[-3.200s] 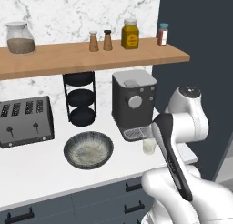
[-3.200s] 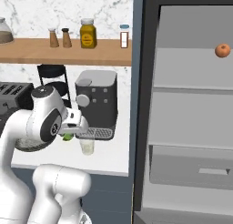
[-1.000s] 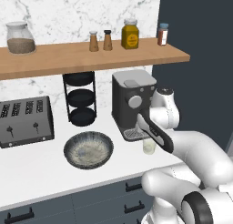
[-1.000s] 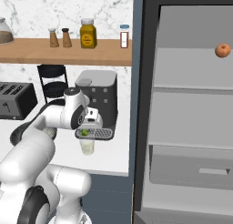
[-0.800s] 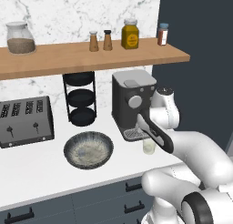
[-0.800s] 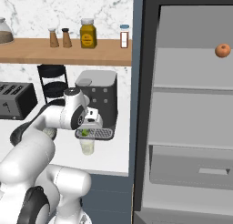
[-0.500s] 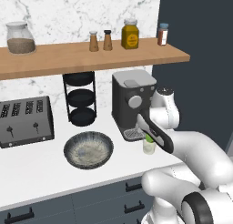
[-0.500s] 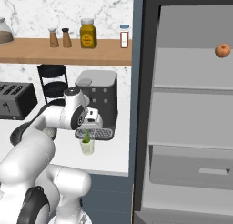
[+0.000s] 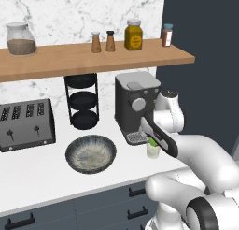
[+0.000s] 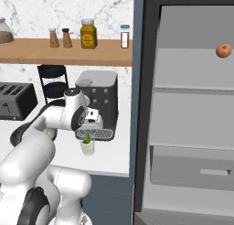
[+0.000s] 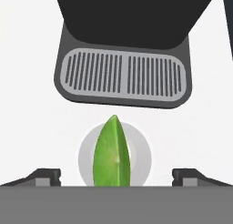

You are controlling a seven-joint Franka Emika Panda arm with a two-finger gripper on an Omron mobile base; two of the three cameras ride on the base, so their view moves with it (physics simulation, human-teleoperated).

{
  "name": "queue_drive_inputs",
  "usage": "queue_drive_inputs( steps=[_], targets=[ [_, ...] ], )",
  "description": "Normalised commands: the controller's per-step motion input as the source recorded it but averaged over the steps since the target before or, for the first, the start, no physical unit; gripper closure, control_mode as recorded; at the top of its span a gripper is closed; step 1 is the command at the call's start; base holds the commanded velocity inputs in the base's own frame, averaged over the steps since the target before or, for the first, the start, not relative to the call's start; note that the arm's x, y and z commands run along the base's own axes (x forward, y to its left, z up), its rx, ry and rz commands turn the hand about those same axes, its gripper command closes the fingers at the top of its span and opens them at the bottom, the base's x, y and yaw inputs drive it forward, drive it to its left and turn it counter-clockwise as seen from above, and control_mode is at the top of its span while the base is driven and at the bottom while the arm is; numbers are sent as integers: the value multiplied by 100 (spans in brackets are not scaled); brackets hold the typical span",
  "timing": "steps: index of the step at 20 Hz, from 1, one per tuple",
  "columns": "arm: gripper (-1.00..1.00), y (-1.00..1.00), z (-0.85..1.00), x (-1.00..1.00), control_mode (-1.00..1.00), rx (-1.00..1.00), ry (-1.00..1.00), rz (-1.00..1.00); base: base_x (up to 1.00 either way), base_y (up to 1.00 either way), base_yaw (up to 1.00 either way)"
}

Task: Grab a lemon wedge from the fridge and one ice cube from the ice bowl, and put them in the glass of lemonade.

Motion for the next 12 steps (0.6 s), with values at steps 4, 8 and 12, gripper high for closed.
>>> queue_drive_inputs(
  steps=[4, 8, 12],
  targets=[
    [-100, 0, 0, -4, -100, 0, 0, 0, 0, 0, 0],
    [-100, -2, 3, -40, -100, 1, -7, 0, 0, 0, 0],
    [-100, 1, 15, -37, -100, 1, -13, -1, 0, 0, 0]
  ],
)
